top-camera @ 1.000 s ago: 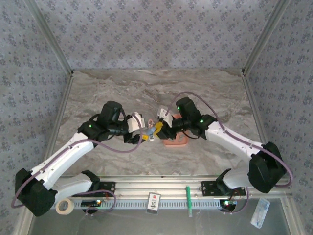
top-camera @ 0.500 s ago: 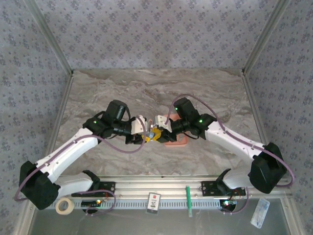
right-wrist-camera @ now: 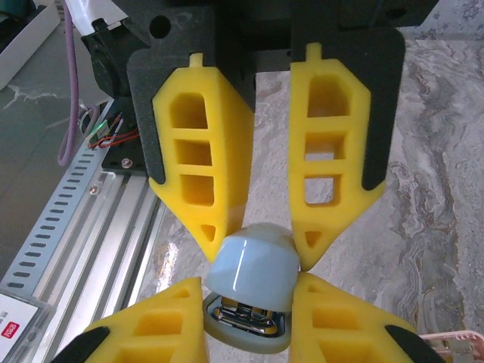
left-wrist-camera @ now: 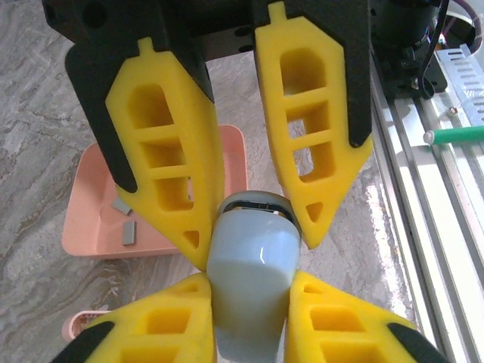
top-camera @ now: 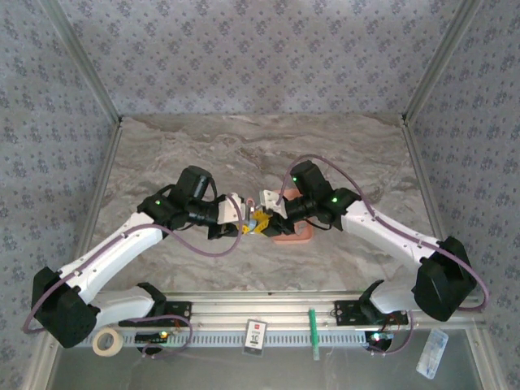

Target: Load the staples into the stapler

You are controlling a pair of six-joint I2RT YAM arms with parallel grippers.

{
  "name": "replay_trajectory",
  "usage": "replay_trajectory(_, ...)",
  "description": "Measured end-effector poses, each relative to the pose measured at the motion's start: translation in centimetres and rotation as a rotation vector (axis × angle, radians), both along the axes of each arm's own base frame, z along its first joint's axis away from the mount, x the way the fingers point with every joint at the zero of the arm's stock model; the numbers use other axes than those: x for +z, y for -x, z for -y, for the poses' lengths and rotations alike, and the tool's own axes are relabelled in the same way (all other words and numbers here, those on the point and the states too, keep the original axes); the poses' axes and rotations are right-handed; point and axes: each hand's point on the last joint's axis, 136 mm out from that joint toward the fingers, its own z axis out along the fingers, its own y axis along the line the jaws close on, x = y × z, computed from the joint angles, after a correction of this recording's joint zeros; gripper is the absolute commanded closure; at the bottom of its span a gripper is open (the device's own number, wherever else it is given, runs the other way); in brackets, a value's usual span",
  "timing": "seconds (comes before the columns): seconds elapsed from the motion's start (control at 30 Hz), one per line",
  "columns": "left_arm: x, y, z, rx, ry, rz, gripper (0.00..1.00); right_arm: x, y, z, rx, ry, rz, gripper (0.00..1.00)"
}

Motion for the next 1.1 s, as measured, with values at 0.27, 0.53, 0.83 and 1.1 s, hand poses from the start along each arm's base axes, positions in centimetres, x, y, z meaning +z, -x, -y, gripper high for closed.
replay_trajectory(0.27, 0.2, -0.1, 0.1, 0.005, 0.009, -0.001, 1.00, 0.9, -0.3, 0.6, -0.040, -0.037, 0.019, 0.53)
replay_trajectory(0.53, 0.4, -0.1, 0.3, 0.018, 0.022, -0.028, 1.00, 0.0, -0.5, 1.1, -0.084, -0.036, 0.011, 0.49)
replay_trajectory(0.83, 1.2, -0.5, 1.0, 0.041, 0.088, -0.050, 1.00, -1.8, -0.6, 1.5, -0.138, -0.018, -0.034, 0.70)
replay_trajectory(1.1, 1.9, -0.5, 1.2, 0.047, 0.130, -0.071, 1.00, -1.8, -0.9, 2.2, -0.185, -0.045, -0.048, 0.50)
